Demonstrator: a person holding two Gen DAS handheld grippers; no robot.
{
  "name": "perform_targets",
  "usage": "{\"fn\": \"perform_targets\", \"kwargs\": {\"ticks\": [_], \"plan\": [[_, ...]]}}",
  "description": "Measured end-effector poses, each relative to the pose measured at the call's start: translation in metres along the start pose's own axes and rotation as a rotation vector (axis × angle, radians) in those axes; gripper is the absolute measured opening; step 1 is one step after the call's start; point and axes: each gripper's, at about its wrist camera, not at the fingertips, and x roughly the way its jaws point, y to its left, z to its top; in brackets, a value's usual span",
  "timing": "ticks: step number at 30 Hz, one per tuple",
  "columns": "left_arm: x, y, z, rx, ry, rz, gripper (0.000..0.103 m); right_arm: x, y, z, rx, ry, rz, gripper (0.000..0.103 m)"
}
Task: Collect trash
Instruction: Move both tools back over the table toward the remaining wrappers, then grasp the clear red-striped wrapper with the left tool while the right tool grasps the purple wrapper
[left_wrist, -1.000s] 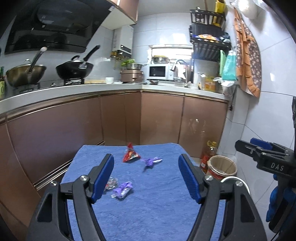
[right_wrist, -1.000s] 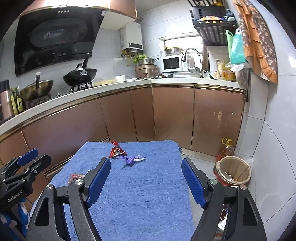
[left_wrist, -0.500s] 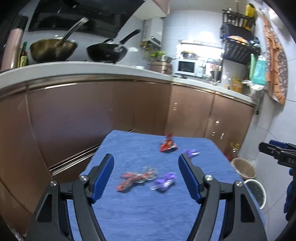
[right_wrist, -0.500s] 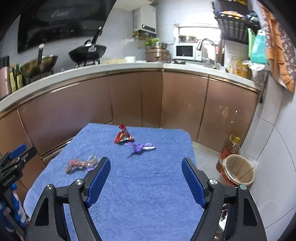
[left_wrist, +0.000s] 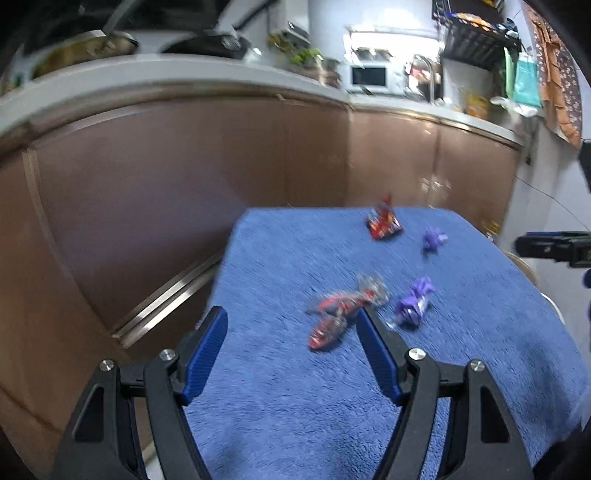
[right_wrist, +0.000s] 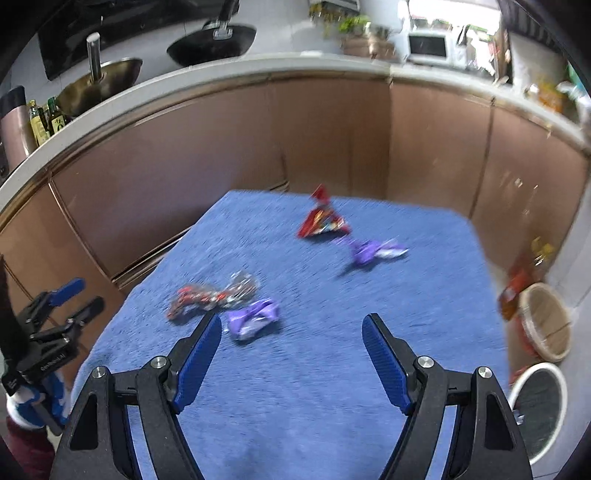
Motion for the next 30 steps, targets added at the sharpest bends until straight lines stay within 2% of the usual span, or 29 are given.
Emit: {"fn": "perform_targets", "kwargs": {"ticks": [7,11,14,18,30], "plan": [[0.06,-0.004,0.014,0.055,0.103,-0.144,0.071,0.064,0.011,-0.002,0.004,0.121,0.105,0.07],[0.092,-0.01,0.021,0.082,0.152,-0.247,0.071,0.089,0.006,0.0,0.03,0.166,0.143,0.07],[0.113,-0.011,0.018,0.072,0.194,-0.293,0.07,0.105,0.001,0.003,0.057,0.191,0.185,0.069],[0.131,-0.011,0.013,0.056,0.229,-0.295,0.069,0.124,-0.002,0.002,0.074,0.223,0.211,0.067],[0.157,-0.017,0.009,0.047,0.28,-0.314,0.041,0.154,-0.004,0.002,0.102,0.258,0.262,0.063]]}}
